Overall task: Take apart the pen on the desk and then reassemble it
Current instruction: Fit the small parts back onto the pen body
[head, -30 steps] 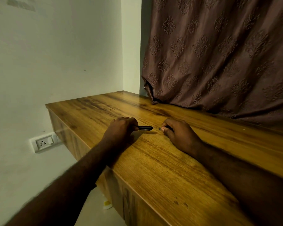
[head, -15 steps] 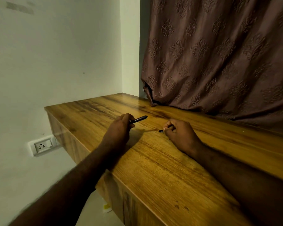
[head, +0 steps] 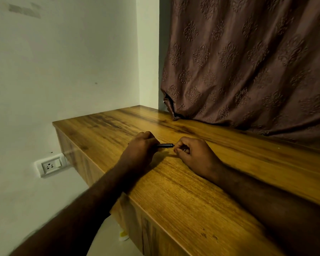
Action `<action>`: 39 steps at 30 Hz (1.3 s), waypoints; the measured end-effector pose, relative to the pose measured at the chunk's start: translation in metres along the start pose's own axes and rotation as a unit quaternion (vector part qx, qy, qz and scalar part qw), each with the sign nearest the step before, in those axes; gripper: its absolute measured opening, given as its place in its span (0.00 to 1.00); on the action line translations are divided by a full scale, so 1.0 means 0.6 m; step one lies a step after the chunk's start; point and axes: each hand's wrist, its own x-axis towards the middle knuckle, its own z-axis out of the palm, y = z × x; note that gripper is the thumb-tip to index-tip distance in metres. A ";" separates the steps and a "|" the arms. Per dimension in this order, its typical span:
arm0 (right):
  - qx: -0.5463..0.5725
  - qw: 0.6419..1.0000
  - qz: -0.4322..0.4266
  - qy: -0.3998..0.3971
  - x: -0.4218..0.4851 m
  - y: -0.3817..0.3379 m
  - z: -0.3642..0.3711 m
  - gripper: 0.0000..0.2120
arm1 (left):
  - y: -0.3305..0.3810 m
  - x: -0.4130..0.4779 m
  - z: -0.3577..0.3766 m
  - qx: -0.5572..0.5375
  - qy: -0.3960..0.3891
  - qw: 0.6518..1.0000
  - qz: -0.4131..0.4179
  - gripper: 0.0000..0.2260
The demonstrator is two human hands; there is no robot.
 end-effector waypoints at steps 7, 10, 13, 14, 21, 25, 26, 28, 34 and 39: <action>0.293 0.944 0.143 0.049 0.009 -0.026 -0.003 0.04 | 0.007 -0.002 -0.006 -0.029 -0.003 1.000 -0.011 0.24; 0.410 0.889 0.199 0.053 0.009 -0.032 -0.004 0.05 | 0.002 -0.001 -0.005 -0.046 0.018 0.999 -0.014 0.18; 0.438 0.873 0.213 0.029 0.010 -0.030 -0.004 0.06 | -0.005 0.001 -0.001 -0.055 0.041 0.997 -0.022 0.10; 0.436 0.874 0.212 0.019 0.010 -0.031 -0.002 0.06 | -0.007 0.001 0.000 -0.056 0.048 0.997 -0.023 0.09; 0.411 0.896 0.168 0.005 -0.001 -0.053 0.011 0.06 | 0.000 0.001 -0.001 -0.067 0.024 0.997 0.000 0.12; 0.411 0.898 0.154 0.028 -0.001 -0.054 0.011 0.03 | -0.003 0.001 0.001 -0.076 0.029 0.997 0.008 0.09; 0.404 0.902 0.152 0.031 -0.001 -0.056 0.012 0.03 | -0.003 0.001 0.001 -0.076 0.030 0.997 0.007 0.09; 0.394 0.905 0.155 0.049 -0.001 -0.060 0.011 0.04 | -0.003 0.002 0.002 -0.074 0.037 0.997 0.000 0.10; 0.324 0.919 0.109 0.196 -0.002 -0.064 -0.002 0.02 | -0.011 0.002 0.008 -0.082 0.065 0.991 -0.082 0.09; 0.329 0.919 0.082 0.200 -0.009 -0.081 0.004 0.02 | -0.019 0.004 0.013 -0.065 0.038 0.991 -0.110 0.19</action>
